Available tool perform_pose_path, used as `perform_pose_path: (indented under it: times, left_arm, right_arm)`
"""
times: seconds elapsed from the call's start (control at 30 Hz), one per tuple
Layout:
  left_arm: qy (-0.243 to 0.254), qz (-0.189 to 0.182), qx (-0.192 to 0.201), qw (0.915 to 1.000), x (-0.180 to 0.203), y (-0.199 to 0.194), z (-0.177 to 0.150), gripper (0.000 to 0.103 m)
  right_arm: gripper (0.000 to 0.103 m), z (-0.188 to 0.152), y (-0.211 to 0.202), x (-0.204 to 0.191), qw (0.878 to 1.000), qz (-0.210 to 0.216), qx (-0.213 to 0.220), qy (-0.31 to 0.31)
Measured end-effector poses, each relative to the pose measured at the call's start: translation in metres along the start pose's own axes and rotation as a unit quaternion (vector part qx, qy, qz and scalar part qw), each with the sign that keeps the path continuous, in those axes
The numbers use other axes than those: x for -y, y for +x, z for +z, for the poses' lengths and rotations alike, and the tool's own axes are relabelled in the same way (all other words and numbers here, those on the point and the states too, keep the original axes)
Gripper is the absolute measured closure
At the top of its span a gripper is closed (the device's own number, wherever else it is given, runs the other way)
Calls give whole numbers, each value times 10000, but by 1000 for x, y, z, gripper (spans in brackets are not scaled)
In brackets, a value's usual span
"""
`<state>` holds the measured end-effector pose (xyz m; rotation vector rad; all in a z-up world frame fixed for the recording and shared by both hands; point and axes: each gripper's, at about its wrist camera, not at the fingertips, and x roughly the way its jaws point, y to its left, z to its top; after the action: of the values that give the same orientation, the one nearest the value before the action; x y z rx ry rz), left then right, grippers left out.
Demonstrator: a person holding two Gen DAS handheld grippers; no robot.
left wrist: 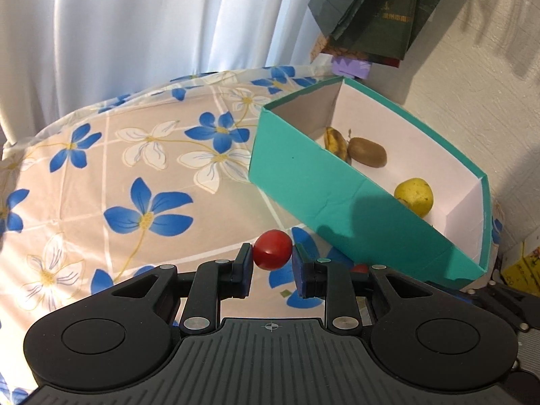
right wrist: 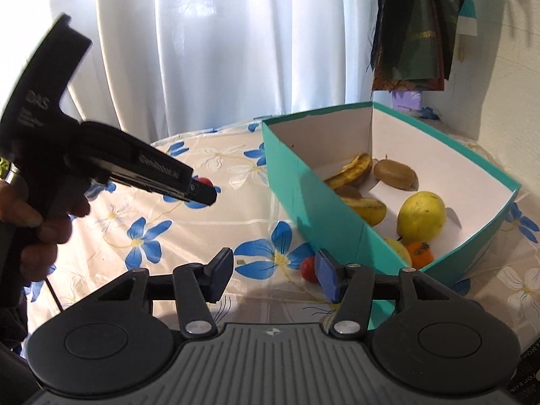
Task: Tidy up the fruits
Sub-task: 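Lift the tomato with the left gripper while the right gripper moves to another tomato, then carry the tomato toward the box with the left gripper while the right gripper grasps another tomato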
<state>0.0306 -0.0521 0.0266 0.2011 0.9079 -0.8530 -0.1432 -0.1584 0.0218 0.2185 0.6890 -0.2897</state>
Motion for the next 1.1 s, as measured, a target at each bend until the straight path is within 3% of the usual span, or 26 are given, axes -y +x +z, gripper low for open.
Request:
perform_pose_path:
  times: [0.1,0.2,0.4,0.77,1.1]
  left_arm:
    - [-9,-22,-17,10000,-2,-3,-3,75]
    - [3,-59,-38,10000,-4,-5,-5,75]
    - [39,-111,-79,9999,-9,-8,-8,75]
    - [119,-256,-202,9994,-9,0,-7,74]
    - [123,-259,-287,9992,-11,3,-7,74]
  right_arm:
    - [50,-6,28,-2,9993,-284,-259,-8]
    - [58,-9,52,-2,9977,-450,-506,79]
    - [59,-10,71,0,9944,-797,-636,294]
    - [69,-5,86,3,9914,-875,-721,657]
    - [70,-1,96,2,9912,-797,-767,728]
